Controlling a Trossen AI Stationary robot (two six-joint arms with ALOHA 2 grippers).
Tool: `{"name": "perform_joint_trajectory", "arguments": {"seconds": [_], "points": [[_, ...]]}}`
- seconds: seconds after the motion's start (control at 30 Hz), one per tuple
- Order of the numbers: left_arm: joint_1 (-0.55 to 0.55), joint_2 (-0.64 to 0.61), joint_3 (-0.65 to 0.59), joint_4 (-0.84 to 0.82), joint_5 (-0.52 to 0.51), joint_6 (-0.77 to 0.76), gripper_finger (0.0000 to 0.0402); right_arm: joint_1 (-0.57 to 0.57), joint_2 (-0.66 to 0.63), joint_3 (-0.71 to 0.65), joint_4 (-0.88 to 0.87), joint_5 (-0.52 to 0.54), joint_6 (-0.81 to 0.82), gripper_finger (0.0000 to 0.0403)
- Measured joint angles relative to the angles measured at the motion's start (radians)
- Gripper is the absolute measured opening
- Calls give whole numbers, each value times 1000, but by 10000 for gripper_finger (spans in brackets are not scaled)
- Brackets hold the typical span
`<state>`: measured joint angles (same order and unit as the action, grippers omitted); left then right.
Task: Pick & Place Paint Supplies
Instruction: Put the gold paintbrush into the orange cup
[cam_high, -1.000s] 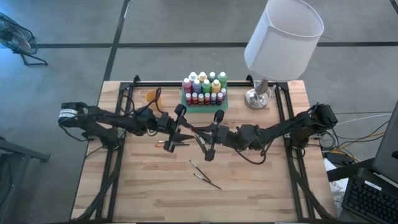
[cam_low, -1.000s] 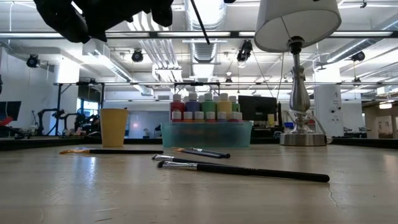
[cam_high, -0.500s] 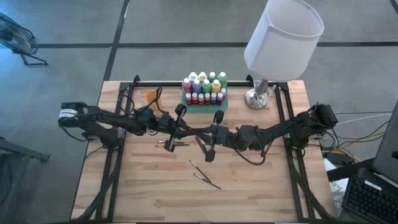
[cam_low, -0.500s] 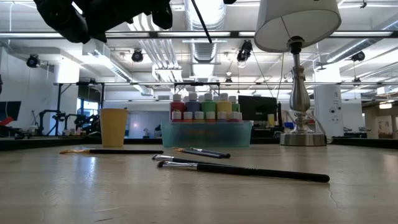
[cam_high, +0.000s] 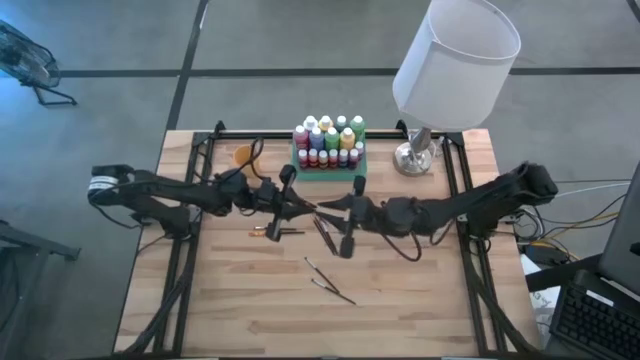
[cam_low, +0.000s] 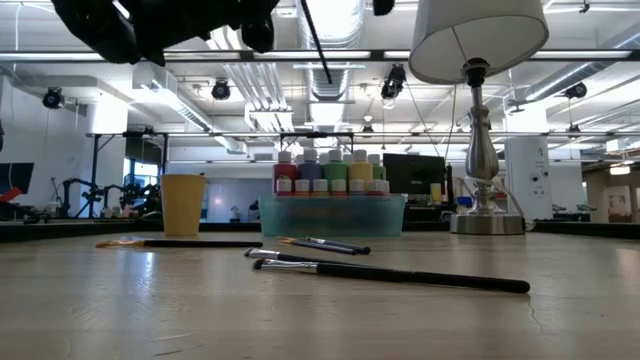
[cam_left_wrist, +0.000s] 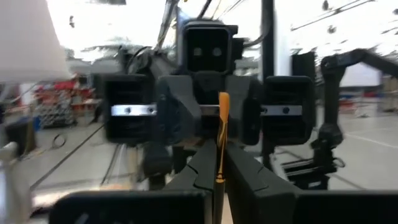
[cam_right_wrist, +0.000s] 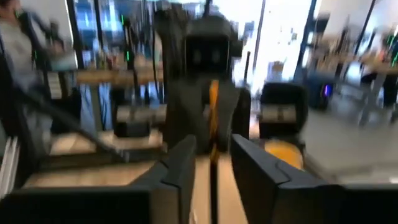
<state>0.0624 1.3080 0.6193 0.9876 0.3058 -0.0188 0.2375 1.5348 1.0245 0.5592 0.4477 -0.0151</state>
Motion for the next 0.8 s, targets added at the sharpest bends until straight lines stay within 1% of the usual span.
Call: {"name": "perform_joint_trajectory", "arguments": {"seconds": [0.1, 0.2, 0.3, 0.37, 0.43, 0.53, 0.63, 0.8], "points": [[3, -48, 0, -101, -58, 20, 16, 0, -76, 0, -222, 0, 65, 115], [3, -105, 0, -207, -151, 48, 16, 0, -162, 0, -466, -1, 150, 143], [8, -166, 0, -324, -250, 64, 16, 0, -242, 0, -694, -1, 249, 164], [9, -203, 0, -392, -321, 72, 16, 0, -292, 0, -826, -1, 273, 174], [8, -243, 0, -461, -399, 75, 16, 0, -337, 0, -921, -2, 280, 184], [9, -300, 0, -540, -505, 77, 16, 0, -388, 0, -1004, -3, 278, 195], [10, -348, 0, -582, -584, 79, 16, 0, -429, 0, -1027, -3, 278, 203], [10, -414, 2, -651, -648, 74, 16, 0, -470, 0, -1026, -3, 278, 212]]}}
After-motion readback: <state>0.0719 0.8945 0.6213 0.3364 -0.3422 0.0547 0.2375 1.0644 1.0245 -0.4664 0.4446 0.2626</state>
